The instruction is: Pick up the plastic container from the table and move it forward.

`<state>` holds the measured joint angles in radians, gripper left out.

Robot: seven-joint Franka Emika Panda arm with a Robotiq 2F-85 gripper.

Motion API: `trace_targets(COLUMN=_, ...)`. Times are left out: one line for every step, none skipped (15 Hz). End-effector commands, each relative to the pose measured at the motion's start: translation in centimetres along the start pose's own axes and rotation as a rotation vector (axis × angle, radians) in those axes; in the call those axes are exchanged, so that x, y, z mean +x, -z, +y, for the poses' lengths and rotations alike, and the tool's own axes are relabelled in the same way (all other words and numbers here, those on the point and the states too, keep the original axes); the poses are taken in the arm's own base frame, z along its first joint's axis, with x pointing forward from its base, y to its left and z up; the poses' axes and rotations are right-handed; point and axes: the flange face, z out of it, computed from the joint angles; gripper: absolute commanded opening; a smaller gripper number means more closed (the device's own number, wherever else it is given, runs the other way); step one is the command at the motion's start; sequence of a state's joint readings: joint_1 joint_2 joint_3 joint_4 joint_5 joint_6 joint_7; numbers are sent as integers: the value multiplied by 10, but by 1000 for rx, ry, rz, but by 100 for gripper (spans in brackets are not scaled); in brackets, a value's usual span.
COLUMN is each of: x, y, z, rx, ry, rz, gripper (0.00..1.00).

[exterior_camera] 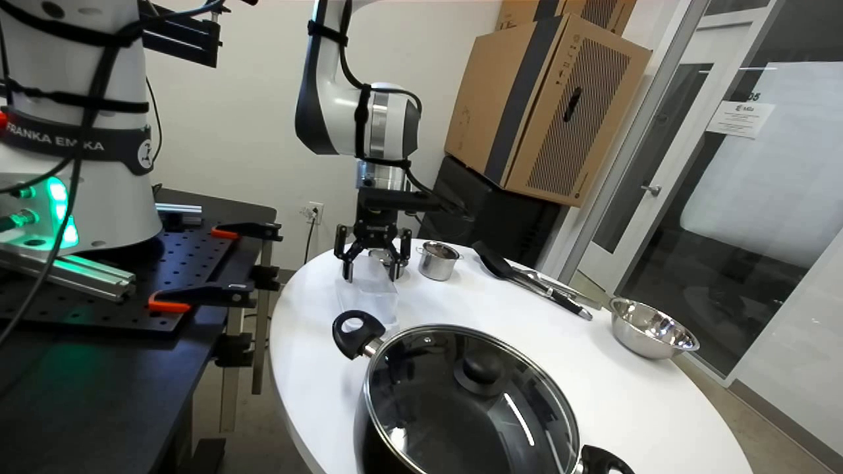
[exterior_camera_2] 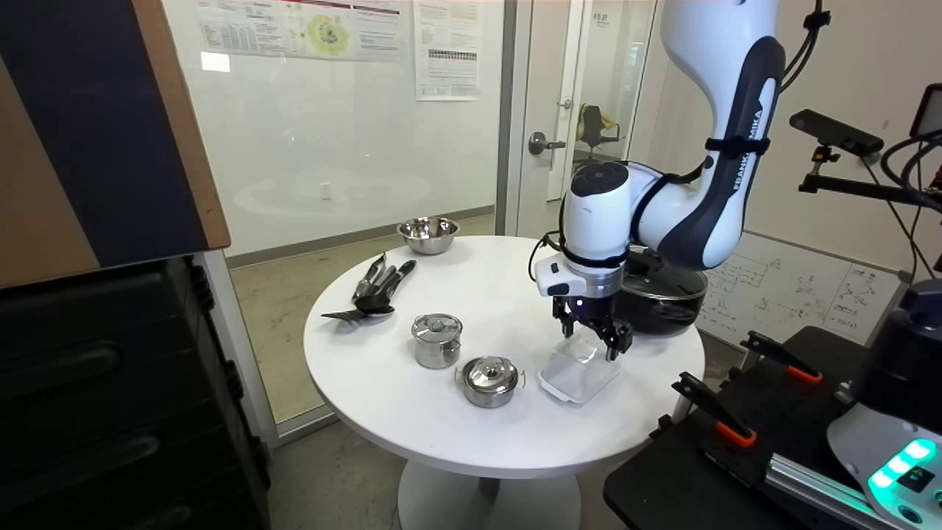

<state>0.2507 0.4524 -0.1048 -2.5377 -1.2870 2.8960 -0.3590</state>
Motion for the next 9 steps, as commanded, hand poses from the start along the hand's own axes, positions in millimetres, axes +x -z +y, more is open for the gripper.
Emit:
trace_targets(x=-1, y=1, z=-2, rx=-10, ry=-7, rz=20, gripper=64)
trace_targets(x=-1, y=-3, z=-12, rx=45, ry=26, rz=77, gripper=64)
trace_targets(x=-1, y=-3, z=-18, rx=61, ry=41, rz=127, gripper=64)
trace_targets(x=-7, y=9, z=-13, rx=33, ry=14, rz=104, gripper=64)
trace_targets(x=-8, y=10, z=-18, rx=49, ry=31, rz=146, gripper=64)
trace_targets(x=-12, y=14, z=-17, rx=42, ry=15, rz=144, gripper=64)
trace_targets(x=-13, y=13, z=-20, rx=53, ry=17, rz=161, gripper=64)
trace_targets(x=-16, y=13, z=-21, rx=59, ry=12, rz=167, gripper=64)
trace_targets(x=-17, y=15, z=-23, rx=63, ry=8, rz=171, gripper=64)
